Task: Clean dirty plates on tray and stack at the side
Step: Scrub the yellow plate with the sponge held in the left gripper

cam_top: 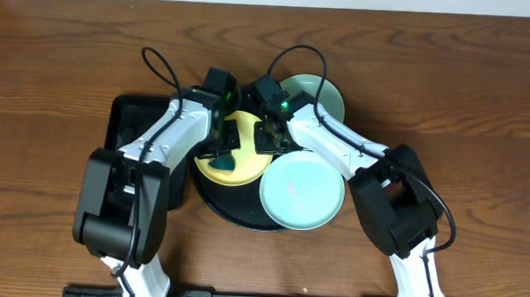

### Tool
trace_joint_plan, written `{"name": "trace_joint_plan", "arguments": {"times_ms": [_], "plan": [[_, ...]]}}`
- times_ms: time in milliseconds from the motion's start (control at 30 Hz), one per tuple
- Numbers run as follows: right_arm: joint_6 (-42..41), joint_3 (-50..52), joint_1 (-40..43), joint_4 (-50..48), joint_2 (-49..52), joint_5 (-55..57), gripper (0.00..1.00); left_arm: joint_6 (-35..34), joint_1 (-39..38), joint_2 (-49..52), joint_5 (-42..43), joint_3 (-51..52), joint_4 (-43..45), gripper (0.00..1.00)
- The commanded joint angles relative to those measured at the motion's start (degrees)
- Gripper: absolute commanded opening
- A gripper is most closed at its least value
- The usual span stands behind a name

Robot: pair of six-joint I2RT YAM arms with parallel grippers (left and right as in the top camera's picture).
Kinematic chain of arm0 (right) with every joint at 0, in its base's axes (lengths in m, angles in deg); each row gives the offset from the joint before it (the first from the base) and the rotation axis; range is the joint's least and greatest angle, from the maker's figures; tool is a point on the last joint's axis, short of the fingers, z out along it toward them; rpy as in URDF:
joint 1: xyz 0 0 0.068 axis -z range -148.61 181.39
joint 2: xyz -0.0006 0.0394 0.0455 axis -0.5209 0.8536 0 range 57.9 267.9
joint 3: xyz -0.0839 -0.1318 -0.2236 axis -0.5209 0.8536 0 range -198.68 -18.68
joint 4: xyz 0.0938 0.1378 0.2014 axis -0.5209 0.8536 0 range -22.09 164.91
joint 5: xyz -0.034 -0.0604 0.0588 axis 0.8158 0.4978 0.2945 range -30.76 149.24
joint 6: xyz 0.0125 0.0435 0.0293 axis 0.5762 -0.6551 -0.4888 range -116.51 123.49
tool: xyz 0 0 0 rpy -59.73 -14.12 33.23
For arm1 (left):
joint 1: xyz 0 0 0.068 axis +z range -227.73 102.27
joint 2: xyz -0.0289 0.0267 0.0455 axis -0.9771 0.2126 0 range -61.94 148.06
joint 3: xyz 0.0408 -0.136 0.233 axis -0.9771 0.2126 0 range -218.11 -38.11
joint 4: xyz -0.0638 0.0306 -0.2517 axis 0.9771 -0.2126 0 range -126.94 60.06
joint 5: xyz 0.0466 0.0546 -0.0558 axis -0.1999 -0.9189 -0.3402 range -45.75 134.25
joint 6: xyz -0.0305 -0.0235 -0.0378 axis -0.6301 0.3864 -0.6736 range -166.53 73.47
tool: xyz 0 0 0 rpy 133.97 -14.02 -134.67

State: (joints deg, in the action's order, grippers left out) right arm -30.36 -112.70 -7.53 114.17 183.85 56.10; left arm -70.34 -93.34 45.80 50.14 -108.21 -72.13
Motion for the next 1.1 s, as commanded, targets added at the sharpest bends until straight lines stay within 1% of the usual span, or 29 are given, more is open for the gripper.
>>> {"name": "trace_joint_plan", "arguments": {"times_ms": [0,133,167,267,333,400,467,500,633,700,800,900,933,967,1067], "plan": [[1.36,0.07,0.24,1.05,1.68,0.04,0.01,0.96,-0.85,1.99,3.45,-0.5,0.59,0.08],[1.36,0.07,0.24,1.07,1.68,0.04,0.01,11.67,-0.85,2.38,14.36,-0.52,4.28,0.08],[1.36,0.07,0.24,1.07,1.68,0.04,0.01,12.98,-0.85,2.29,15.63,-0.52,5.2,0.07],[1.36,0.07,0.24,1.09,1.68,0.04,0.01,12.68,-0.55,2.32,14.88,-0.52,7.26,0.07],[1.36,0.07,0.24,1.09,1.68,0.04,0.01,8.9,-0.24,2.32,10.23,-0.52,7.58,0.07],[1.36,0.07,0.24,1.09,1.68,0.04,0.01,-1.36,0.07,2.32,-1.99,-0.52,5.53,0.07],[1.36,0.07,0.24,1.07,1.68,0.07,0.01,-8.44,0.07,2.32,-11.74,-0.52,2.58,0.07],[1.36,0.07,0.24,1.07,1.68,0.07,0.01,-10.62,0.04,2.32,-16.68,-0.52,0.72,0.07],[1.36,0.07,0.24,1.03,1.68,0.07,0.01,-10.29,0.07,2.32,-17.25,-0.52,-0.55,0.07],[1.36,0.07,0.24,0.98,1.68,0.07,0.01,-5.2,0.04,2.29,-13.31,-0.52,-0.68,0.08],[1.36,0.07,0.26,1.01,1.68,0.07,0.01,3.74,0.07,2.29,-4.83,-0.52,-0.55,0.07],[1.36,0.07,0.24,0.98,1.68,0.07,0.01,15.26,0.07,2.29,5.81,-0.52,-0.17,0.07],[1.36,0.07,0.26,0.98,1.68,0.07,0.01,18.16,0.07,2.29,8.72,-0.52,-0.17,0.07],[1.36,0.07,0.26,0.98,1.68,0.07,0.01,20.15,0.07,2.29,10.75,-0.52,-0.15,0.07],[1.36,0.07,0.26,0.98,1.68,0.07,0.01,19.78,0.33,2.29,10.32,-0.52,1.4,0.07]]}}
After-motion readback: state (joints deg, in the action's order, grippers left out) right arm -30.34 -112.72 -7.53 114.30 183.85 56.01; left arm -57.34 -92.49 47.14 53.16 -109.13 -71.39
